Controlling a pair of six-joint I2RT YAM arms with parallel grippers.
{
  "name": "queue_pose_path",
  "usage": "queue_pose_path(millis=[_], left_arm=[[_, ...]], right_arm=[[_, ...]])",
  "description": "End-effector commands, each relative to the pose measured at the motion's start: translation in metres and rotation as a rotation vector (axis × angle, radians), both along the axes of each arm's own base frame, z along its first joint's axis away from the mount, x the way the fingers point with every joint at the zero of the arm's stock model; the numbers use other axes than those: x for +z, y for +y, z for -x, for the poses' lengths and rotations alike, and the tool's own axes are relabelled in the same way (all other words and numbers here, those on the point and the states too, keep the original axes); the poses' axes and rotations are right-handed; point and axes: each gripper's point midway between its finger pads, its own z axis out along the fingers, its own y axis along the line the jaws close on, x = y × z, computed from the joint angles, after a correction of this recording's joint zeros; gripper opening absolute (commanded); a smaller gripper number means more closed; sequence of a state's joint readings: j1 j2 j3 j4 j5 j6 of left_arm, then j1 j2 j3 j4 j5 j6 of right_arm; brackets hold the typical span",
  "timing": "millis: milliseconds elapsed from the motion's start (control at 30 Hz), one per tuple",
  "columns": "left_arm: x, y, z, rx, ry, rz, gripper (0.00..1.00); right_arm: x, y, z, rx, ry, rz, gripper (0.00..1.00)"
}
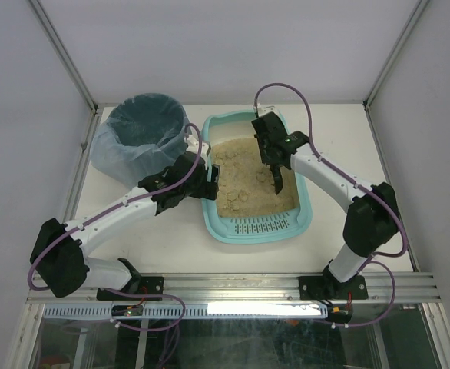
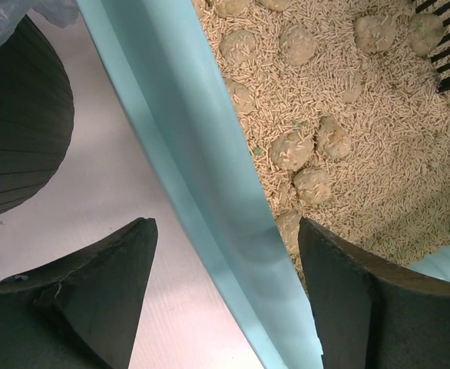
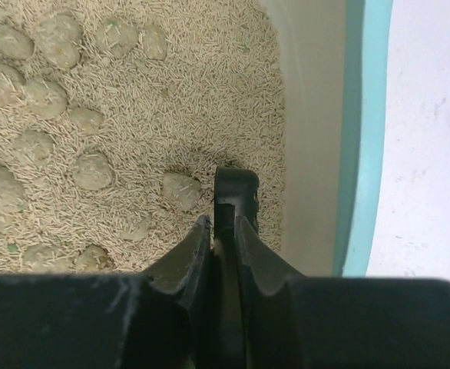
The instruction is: Clean the litter box
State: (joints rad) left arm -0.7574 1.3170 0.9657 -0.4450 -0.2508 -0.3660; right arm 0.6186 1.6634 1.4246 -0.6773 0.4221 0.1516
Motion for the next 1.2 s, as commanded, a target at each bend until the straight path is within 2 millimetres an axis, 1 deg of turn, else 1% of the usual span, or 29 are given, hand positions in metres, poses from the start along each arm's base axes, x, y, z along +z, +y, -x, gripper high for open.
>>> queue_pose_path(millis=[0, 100, 267, 433, 500, 600, 733, 800, 967, 1067, 1167], left_arm=[[0.011, -0.007, -0.006, -0.018, -0.016, 0.028, 0.75], [0.007, -0.01, -0.005, -0.032, -0.002, 0.025, 0.74], [0.004, -0.011, -0.005, -0.039, 0.009, 0.019, 0.72], [0.001, -0.012, -0.004, -0.048, 0.017, 0.014, 0.69], [0.0, -0.013, -0.004, -0.053, 0.019, 0.013, 0.67], [0.0, -0.014, -0.004, -0.056, 0.021, 0.012, 0.64], [-0.001, -0.014, -0.004, -0.059, 0.022, 0.009, 0.6], [-0.002, -0.014, -0.004, -0.063, 0.025, 0.008, 0.59], [-0.003, -0.016, -0.004, -0.069, 0.03, 0.01, 0.58], [-0.004, -0.016, -0.003, -0.071, 0.033, 0.008, 0.58], [-0.003, -0.016, -0.004, -0.07, 0.031, 0.009, 0.58]], right_arm=[[0.026, 0.04, -0.008, 0.054, -0.04, -0.303, 0.0], [0.027, 0.041, -0.009, 0.069, -0.031, -0.366, 0.0], [0.01, 0.034, -0.006, 0.051, 0.025, -0.43, 0.0], [0.002, 0.026, 0.0, 0.026, 0.051, -0.544, 0.0], [-0.004, 0.024, 0.003, 0.015, 0.075, -0.589, 0.0], [-0.014, 0.025, 0.01, 0.014, 0.112, -0.65, 0.0], [-0.026, 0.03, 0.023, 0.021, 0.16, -0.704, 0.0], [-0.028, 0.035, 0.03, 0.027, 0.176, -0.744, 0.0], [-0.031, 0.042, 0.043, 0.028, 0.194, -0.834, 0.0], [-0.029, 0.042, 0.047, 0.021, 0.184, -0.861, 0.0], [-0.018, 0.038, 0.048, 0.012, 0.133, -0.882, 0.0]])
